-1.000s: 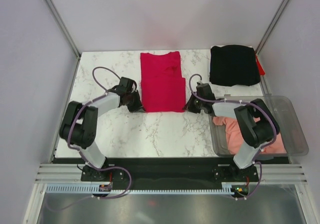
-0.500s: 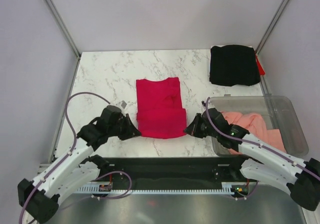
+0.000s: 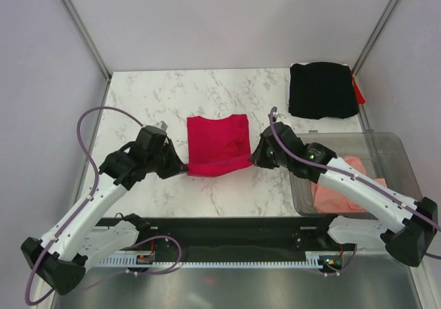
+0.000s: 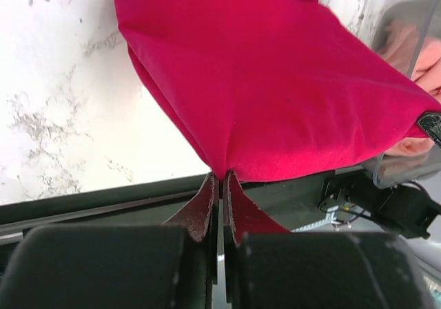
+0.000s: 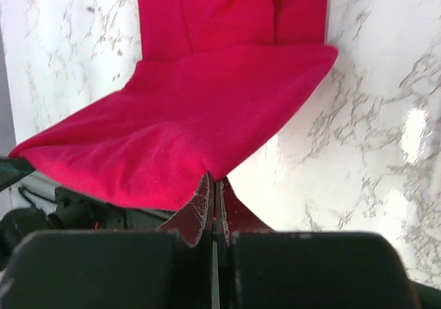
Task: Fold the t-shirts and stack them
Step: Fold the tshirt
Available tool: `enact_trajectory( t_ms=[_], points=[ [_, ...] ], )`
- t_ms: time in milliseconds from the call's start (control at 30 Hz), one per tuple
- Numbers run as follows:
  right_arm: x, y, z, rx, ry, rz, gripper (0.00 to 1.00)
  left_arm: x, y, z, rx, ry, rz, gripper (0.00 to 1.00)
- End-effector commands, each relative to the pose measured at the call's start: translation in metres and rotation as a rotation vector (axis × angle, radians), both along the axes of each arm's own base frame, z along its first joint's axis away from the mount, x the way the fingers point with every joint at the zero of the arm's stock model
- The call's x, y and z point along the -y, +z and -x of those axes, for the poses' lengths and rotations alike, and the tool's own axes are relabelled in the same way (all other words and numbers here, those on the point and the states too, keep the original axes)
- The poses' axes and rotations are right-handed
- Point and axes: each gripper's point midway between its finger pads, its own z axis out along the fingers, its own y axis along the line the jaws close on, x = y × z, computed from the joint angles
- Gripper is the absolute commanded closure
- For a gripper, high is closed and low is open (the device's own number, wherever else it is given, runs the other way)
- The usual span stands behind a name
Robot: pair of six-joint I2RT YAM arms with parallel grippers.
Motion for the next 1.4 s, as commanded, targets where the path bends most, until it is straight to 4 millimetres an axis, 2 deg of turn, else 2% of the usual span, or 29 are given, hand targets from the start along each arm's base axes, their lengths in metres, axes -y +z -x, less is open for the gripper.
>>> enact_trajectory(
  t_ms=[0,67,167,400,433,500,533,567,633,667,733,767,800,833,867,900,933,967,1000,1033,1100,1200,1233,1267,1300,1333,1367],
  points=[
    [0.011,0.005,-0.025,0.020,-0.019,0.086,1.00,-0.006,0.017,-0.024,0.051,0.020,-0.064,0.98],
    [0.011,0.003,-0.040,0.006,-0.011,0.102,1.00,-0.008,0.027,-0.039,0.072,0.032,-0.075,0.98],
    [0.011,0.002,-0.059,-0.009,0.002,0.118,1.00,-0.013,0.030,-0.062,0.067,0.045,-0.081,0.98],
    [0.010,-0.007,-0.101,-0.037,0.018,0.139,1.00,-0.020,0.021,-0.119,0.032,0.043,-0.066,0.98],
    [0.010,-0.009,-0.106,-0.042,0.022,0.143,1.00,-0.022,0.016,-0.134,0.023,0.048,-0.070,0.98],
    [0.008,-0.010,-0.125,-0.042,0.016,0.150,1.00,-0.021,0.014,-0.147,0.014,0.036,-0.061,0.98],
    [0.007,-0.010,-0.131,-0.037,0.021,0.157,1.00,-0.021,0.023,-0.157,0.036,0.028,-0.061,0.98],
    [0.006,-0.010,-0.144,-0.034,0.016,0.166,1.00,-0.022,0.013,-0.167,0.005,0.032,-0.065,0.98],
    [0.002,-0.010,-0.155,-0.040,0.034,0.152,1.00,-0.025,0.013,-0.182,0.008,0.038,-0.070,0.98],
    [0.002,-0.010,-0.169,-0.036,0.025,0.154,1.00,-0.027,0.010,-0.197,0.003,0.042,-0.075,0.98],
    [0.000,-0.012,-0.182,-0.035,0.028,0.155,1.00,-0.029,0.015,-0.217,0.022,0.049,-0.079,0.98],
    [-0.001,-0.017,-0.195,-0.038,0.022,0.160,1.00,-0.033,0.013,-0.226,0.019,0.059,-0.080,0.98],
    [-0.002,-0.021,-0.202,-0.041,0.025,0.162,1.00,-0.034,-0.005,-0.236,-0.023,0.058,-0.090,0.98],
    [-0.003,-0.025,-0.208,-0.047,0.024,0.165,1.00,-0.035,-0.002,-0.248,-0.012,0.059,-0.082,0.98],
    [-0.004,-0.035,-0.223,-0.056,0.022,0.172,1.00,-0.037,-0.006,-0.255,-0.022,0.063,-0.067,0.98],
    [-0.005,-0.042,-0.230,-0.068,0.022,0.173,1.00,-0.037,-0.030,-0.265,-0.074,0.057,-0.070,0.93],
    [-0.006,-0.048,-0.236,-0.081,0.024,0.170,0.80,-0.035,-0.028,-0.277,-0.058,0.045,-0.055,0.86],
    [-0.007,-0.059,-0.247,-0.103,0.020,0.170,0.58,-0.028,-0.036,-0.282,-0.085,0.012,-0.012,0.77],
    [-0.008,-0.063,-0.252,-0.110,0.017,0.173,0.30,-0.023,-0.042,-0.287,-0.106,-0.016,0.016,0.45],
    [-0.008,-0.067,-0.260,-0.113,0.012,0.178,0.02,-0.014,-0.056,-0.294,-0.156,-0.058,0.047,0.34],
    [-0.007,-0.066,-0.263,-0.110,0.004,0.187,0.02,-0.013,-0.060,-0.298,-0.177,-0.083,0.044,0.19],
    [0.001,-0.053,-0.254,-0.078,-0.031,0.190,0.02,-0.023,-0.044,-0.295,-0.138,-0.070,-0.013,0.13],
    [0.005,-0.033,-0.249,-0.037,-0.046,0.170,0.02,-0.027,-0.044,-0.289,-0.141,-0.064,-0.032,0.12],
    [0.010,-0.044,-0.240,-0.045,-0.055,0.172,0.02,-0.032,-0.025,-0.285,-0.098,-0.050,-0.050,0.12],
    [0.012,-0.044,-0.233,-0.038,-0.058,0.162,0.02,-0.033,-0.019,-0.280,-0.089,-0.050,-0.055,0.12],
    [0.013,-0.029,-0.225,-0.012,-0.069,0.125,0.02,-0.035,-0.022,-0.268,-0.106,-0.056,-0.061,0.12],
    [0.013,-0.046,-0.215,-0.023,-0.063,0.115,0.02,-0.037,0.002,-0.258,-0.056,-0.052,-0.063,0.13]
  ],
)
